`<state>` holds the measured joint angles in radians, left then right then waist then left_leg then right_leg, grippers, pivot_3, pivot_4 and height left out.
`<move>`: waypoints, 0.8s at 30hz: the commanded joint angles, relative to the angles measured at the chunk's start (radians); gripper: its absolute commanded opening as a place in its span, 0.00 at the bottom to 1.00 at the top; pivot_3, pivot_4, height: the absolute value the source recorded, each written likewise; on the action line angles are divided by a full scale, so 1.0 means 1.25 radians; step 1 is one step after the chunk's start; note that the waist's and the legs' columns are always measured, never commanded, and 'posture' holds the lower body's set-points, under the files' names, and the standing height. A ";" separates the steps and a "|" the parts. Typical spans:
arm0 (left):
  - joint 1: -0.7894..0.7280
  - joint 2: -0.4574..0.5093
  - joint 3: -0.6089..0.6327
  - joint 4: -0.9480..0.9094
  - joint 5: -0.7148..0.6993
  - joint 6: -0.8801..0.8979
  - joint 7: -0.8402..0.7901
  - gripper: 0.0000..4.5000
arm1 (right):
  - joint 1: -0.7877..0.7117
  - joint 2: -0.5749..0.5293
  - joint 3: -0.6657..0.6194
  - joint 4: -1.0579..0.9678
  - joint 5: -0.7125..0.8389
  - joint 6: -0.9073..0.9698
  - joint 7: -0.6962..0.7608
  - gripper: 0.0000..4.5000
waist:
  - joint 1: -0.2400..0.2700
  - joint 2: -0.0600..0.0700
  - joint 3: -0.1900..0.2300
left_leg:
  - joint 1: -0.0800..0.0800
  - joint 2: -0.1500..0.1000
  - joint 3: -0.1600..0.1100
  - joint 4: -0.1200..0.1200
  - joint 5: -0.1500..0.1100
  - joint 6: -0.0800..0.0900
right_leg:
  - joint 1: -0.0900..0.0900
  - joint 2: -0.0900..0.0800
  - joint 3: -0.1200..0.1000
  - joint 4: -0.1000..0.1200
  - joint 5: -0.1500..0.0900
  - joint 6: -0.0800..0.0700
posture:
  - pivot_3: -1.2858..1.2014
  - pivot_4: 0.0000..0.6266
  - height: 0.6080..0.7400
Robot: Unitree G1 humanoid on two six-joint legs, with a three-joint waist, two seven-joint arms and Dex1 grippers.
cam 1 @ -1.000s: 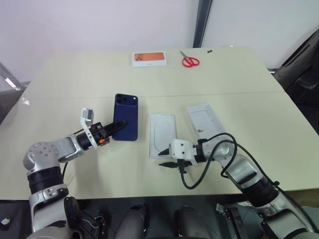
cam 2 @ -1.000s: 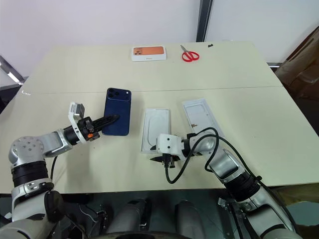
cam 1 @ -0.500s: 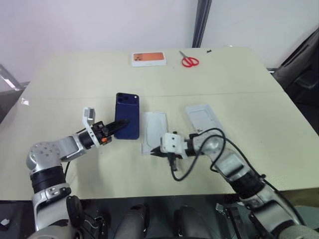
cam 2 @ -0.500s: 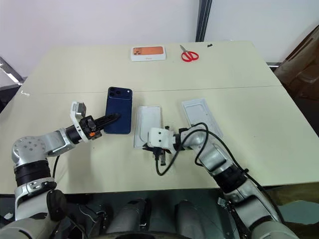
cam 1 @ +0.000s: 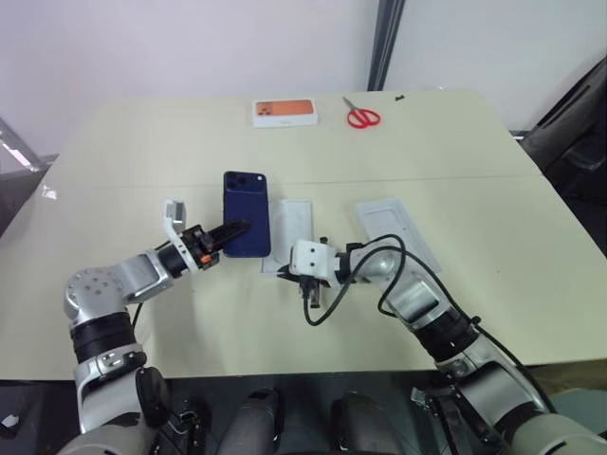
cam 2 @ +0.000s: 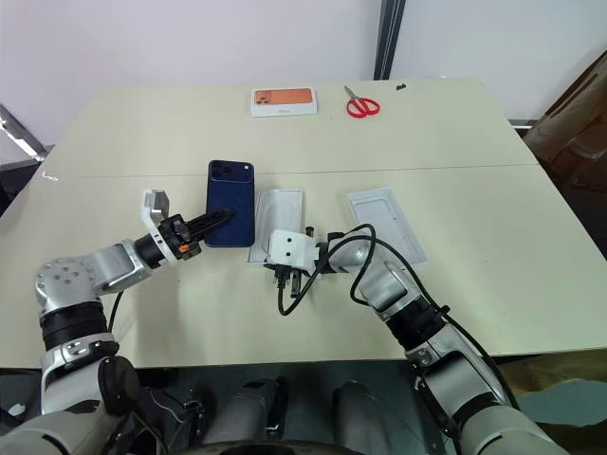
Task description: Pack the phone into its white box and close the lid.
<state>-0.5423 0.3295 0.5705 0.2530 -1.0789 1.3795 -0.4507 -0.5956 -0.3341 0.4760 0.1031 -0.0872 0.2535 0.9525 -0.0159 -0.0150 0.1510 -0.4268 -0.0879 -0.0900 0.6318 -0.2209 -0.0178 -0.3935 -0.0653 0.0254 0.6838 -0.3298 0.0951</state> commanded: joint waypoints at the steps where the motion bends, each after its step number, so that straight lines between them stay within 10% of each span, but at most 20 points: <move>1: -0.008 -0.002 -0.018 -0.030 -0.013 -0.016 -0.012 0.00 | 0.010 -0.012 -0.028 -0.074 0.032 0.006 0.017 0.42 | 0.000 0.000 0.000 | 0.000 0.000 0.000 0.000 0.000 0.000 | 0.000 0.000 0.000 0.000 0.000 0.000 | 0.52 0.24 0.95; 5: -0.016 0.003 -0.050 -0.026 0.001 -0.030 -0.019 0.00 | 0.023 -0.030 -0.064 -0.119 0.071 0.015 0.025 0.90 | -0.001 0.000 0.000 | 0.000 0.000 0.000 0.000 0.000 0.000 | 0.000 0.000 0.000 0.000 0.000 0.000 | 0.52 0.24 0.95; 18: -0.040 -0.040 -0.103 0.012 0.039 -0.074 0.007 0.00 | 0.106 -0.142 -0.181 -0.140 0.113 0.016 -0.003 0.90 | -0.003 0.000 0.000 | 0.000 0.000 0.000 -0.001 0.000 0.000 | 0.000 0.000 0.000 0.000 0.000 0.000 | 0.52 0.24 0.95; 24: -0.048 -0.030 -0.103 0.017 0.037 -0.061 0.012 0.61 | 0.091 -0.132 -0.174 -0.122 0.106 0.010 -0.018 0.91 | 0.001 0.000 0.000 | 0.000 0.000 0.000 0.000 0.000 0.000 | 0.000 0.000 0.000 0.000 0.000 0.000 | 0.52 0.24 0.95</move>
<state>-0.5673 0.2783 0.4245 0.2933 -1.0133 1.3041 -0.4312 -0.4616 -0.5003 0.2660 -0.0354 0.0420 0.2841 0.9352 -0.0141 -0.0155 0.1512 -0.4268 -0.0877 -0.0896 0.6317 -0.2208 -0.0177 -0.3935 -0.0650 0.0260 0.6837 -0.3298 0.0951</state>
